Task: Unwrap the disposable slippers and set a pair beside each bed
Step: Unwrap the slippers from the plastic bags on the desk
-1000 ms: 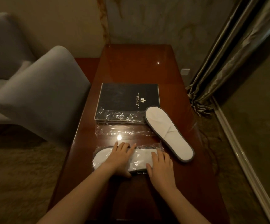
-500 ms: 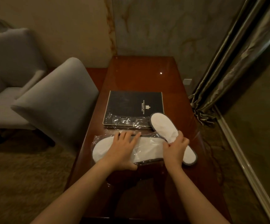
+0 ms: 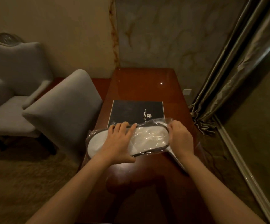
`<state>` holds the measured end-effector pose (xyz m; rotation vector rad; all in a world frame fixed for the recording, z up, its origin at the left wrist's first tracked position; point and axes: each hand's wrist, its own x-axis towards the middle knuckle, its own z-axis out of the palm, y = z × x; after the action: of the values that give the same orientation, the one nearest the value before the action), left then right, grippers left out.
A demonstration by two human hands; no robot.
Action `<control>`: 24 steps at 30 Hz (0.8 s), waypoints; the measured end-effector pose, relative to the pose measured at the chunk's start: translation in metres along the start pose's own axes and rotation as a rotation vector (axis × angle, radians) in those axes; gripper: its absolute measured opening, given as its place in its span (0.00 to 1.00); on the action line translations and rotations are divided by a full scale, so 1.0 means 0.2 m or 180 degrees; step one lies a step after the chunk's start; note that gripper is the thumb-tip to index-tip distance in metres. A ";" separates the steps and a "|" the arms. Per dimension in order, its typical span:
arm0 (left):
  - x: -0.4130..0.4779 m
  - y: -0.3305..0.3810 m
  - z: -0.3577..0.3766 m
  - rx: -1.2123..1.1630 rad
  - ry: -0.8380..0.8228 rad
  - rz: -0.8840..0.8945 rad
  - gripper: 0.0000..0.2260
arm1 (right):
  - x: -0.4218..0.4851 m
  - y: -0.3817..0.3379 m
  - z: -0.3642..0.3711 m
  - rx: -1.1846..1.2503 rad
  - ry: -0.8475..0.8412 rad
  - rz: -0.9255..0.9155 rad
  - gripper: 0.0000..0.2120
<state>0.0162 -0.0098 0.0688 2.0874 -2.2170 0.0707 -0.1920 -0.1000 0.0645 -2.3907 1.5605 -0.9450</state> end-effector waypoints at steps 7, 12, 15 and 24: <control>-0.06 -0.07 -0.12 -0.0394 0.0350 0.0196 0.53 | 0.17 0.13 -0.30 0.2533 -0.1184 0.0784 0.10; -0.05 -0.04 -0.16 -0.0346 0.0410 0.0343 0.52 | 0.15 0.22 -0.33 0.2854 -0.1485 0.0988 0.08; -0.05 -0.03 -0.15 -0.0278 0.0325 0.0317 0.52 | 0.14 0.22 -0.33 0.2816 -0.1204 0.1088 0.07; -0.05 -0.05 -0.15 -0.0557 0.0135 0.0044 0.52 | 0.10 0.12 -0.32 0.2367 -0.1074 0.1106 0.09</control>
<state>0.0276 0.0018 0.0968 1.9608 -2.1296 -0.0746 -0.2422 -0.1142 0.1122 -1.5993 1.1626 -0.8008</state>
